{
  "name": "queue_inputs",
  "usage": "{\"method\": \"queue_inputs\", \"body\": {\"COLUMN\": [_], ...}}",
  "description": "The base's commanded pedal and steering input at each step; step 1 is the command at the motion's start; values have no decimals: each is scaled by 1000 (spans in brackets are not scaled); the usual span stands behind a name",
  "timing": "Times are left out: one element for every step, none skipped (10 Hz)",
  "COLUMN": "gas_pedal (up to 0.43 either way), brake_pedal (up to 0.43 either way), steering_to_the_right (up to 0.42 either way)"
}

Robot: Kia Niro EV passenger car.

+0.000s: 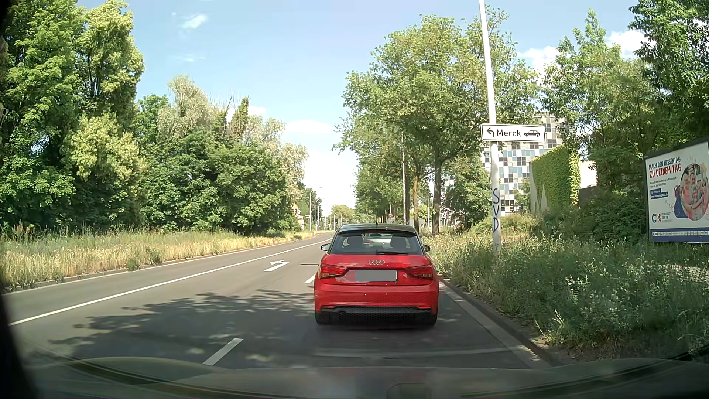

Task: Follow the waypoints while adhering to traffic rules and regulations

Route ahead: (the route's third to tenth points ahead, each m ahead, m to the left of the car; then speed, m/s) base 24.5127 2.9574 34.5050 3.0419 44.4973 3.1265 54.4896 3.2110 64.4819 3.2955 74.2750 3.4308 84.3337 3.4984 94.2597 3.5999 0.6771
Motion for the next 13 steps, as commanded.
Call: {"method": "queue_inputs", "body": {"gas_pedal": [157, 169, 189, 197, 209, 228, 240, 260, 268, 280, 287, 299, 299], "brake_pedal": [30, 30, 37, 30, 30, 30, 37, 30, 30, 37, 30, 30, 37], "steering_to_the_right": [-12, -12, -12, -11, -11, -11, -11, -11, -11, -10, -9, -9, -8]}}
